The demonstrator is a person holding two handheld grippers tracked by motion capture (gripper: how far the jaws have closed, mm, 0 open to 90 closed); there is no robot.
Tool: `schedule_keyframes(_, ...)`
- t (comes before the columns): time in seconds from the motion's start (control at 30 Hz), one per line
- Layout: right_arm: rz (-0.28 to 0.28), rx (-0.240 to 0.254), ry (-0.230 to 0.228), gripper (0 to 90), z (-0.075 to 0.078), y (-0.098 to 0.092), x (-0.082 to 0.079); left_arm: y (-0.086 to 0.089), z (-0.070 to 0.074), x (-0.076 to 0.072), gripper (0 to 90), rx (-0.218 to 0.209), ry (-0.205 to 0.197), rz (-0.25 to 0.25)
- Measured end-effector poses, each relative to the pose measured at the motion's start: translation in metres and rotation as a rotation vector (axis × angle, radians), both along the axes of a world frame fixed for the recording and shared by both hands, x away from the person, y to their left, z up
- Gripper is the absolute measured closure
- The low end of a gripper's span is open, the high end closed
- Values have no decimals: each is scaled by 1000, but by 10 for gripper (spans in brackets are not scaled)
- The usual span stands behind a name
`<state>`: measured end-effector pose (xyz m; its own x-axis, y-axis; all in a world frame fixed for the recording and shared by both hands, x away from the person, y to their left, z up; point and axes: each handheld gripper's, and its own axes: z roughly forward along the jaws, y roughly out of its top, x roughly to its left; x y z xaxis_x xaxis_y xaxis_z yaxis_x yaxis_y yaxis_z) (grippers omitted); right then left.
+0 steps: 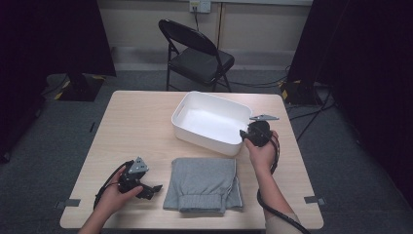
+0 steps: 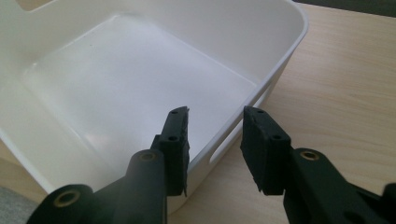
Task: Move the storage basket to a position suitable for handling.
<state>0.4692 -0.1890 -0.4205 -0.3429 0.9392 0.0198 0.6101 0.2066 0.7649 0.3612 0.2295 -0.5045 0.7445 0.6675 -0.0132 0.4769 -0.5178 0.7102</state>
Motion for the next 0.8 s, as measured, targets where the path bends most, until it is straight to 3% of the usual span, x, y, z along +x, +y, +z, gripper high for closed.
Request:
schedule_keyframes(0.37, -1, 9, -25, 727, -4, 3, 9, 0, 0, 0, 0, -1, 1, 0)
schedule_keyframes(0.8, -33, 39, -30, 756, -6, 2, 11, 0, 0, 0, 0, -1, 0, -1)
